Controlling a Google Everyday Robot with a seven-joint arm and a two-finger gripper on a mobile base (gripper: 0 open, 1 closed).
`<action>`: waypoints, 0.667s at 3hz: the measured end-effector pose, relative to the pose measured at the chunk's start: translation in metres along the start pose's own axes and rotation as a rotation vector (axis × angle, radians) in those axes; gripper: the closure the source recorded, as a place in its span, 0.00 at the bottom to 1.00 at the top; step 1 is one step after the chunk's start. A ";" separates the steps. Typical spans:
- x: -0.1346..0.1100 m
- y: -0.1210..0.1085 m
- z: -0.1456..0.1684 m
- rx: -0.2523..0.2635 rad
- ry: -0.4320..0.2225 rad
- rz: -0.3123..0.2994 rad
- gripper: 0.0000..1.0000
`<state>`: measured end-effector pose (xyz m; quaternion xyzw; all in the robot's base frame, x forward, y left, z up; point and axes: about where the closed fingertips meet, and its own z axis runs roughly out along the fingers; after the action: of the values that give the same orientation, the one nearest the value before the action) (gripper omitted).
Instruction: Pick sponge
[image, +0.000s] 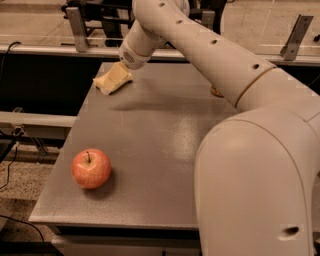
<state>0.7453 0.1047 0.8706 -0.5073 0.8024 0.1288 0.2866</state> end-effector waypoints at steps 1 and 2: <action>-0.002 -0.006 0.022 0.004 0.025 0.009 0.00; 0.000 -0.013 0.032 0.001 0.037 0.015 0.00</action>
Offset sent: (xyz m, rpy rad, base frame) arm 0.0253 0.0086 -0.0201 -0.0349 0.0106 -0.0234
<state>0.7670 0.1150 0.8454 -0.5033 0.8115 0.1213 0.2711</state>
